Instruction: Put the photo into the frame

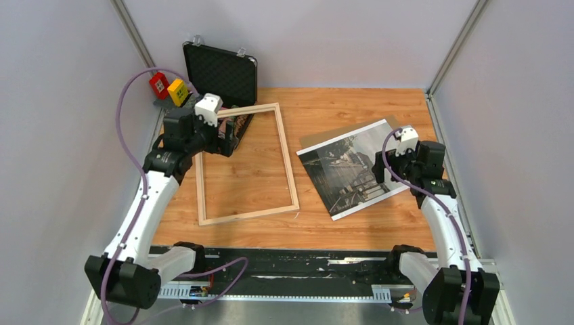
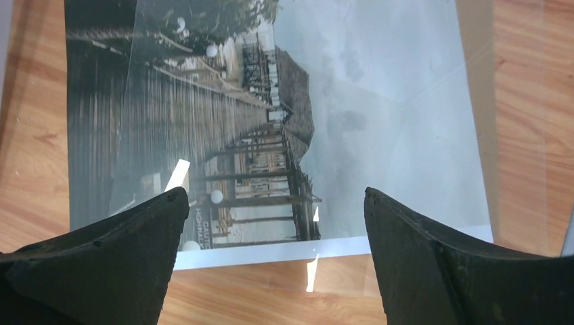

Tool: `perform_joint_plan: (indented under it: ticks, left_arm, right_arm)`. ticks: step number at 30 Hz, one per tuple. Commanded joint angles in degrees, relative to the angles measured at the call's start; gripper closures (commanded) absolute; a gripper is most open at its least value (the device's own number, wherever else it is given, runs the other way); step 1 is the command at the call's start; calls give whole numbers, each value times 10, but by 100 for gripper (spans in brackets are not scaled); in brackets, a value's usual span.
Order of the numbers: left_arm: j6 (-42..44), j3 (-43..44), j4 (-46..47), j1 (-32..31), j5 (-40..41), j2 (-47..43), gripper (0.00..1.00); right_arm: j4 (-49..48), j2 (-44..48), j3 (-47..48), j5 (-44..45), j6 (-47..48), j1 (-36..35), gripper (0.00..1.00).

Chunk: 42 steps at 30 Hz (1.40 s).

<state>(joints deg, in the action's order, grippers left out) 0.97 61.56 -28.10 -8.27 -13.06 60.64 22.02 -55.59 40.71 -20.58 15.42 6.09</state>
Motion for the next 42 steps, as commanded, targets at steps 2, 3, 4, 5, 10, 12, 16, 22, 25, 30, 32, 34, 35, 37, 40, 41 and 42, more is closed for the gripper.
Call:
perform_joint_plan:
  ticks: [2, 3, 4, 5, 10, 12, 16, 22, 25, 30, 32, 34, 35, 37, 40, 41, 42]
  left_arm:
    - [12, 46, 20, -31, 0, 39, 0]
    - [9, 44, 22, -31, -2, 41, 0]
    - [5, 35, 29, -31, -1, 43, 0]
    - [4, 30, 34, -32, -3, 44, 0]
    - [-1, 5, 66, -51, -7, 58, 0]
    - [0, 11, 69, -82, 7, 72, 0]
    - [-5, 23, 86, -132, 47, 111, 0]
    - [-69, 55, 119, -193, 121, 215, 0]
    - [-98, 102, 109, -224, 173, 307, 0]
    - [-164, 201, 49, -257, 206, 451, 1]
    - [-191, 246, 20, -260, 210, 507, 1]
    - [-209, 293, -3, -260, 221, 556, 0]
    - [-215, 302, -11, -261, 229, 577, 0]
    - [-219, 316, -11, -261, 230, 599, 0]
    - [-229, 325, -7, -260, 224, 614, 2]
    - [-231, 326, -9, -260, 217, 619, 5]
    - [-234, 326, -10, -260, 209, 621, 7]
  right_arm:
    - [9, -8, 1, -68, 31, -1, 0]
    - [10, -13, 5, -87, 21, -5, 0]
    - [11, -20, 12, -92, 12, -15, 0]
    - [11, -26, 19, -82, 4, -26, 0]
    - [-10, -49, 30, -57, 0, -40, 0]
    - [-12, -61, 33, -64, -6, -43, 0]
    - [-19, -74, 36, -57, -13, -58, 0]
    - [-32, -84, 28, -44, -24, -58, 0]
    - [-38, -87, 21, -32, -27, -59, 0]
    - [-39, -85, 14, -19, -27, -59, 0]
    - [-39, -84, 12, -16, -27, -59, 0]
    - [-39, -83, 9, -16, -27, -58, 0]
    - [-40, -82, 8, -16, -27, -59, 0]
    - [-40, -78, 5, -17, -25, -59, 0]
    - [-40, -74, 2, -20, -24, -58, 0]
    - [-40, -73, 2, -21, -24, -58, 0]
    - [-39, -73, 2, -23, -24, -59, 0]
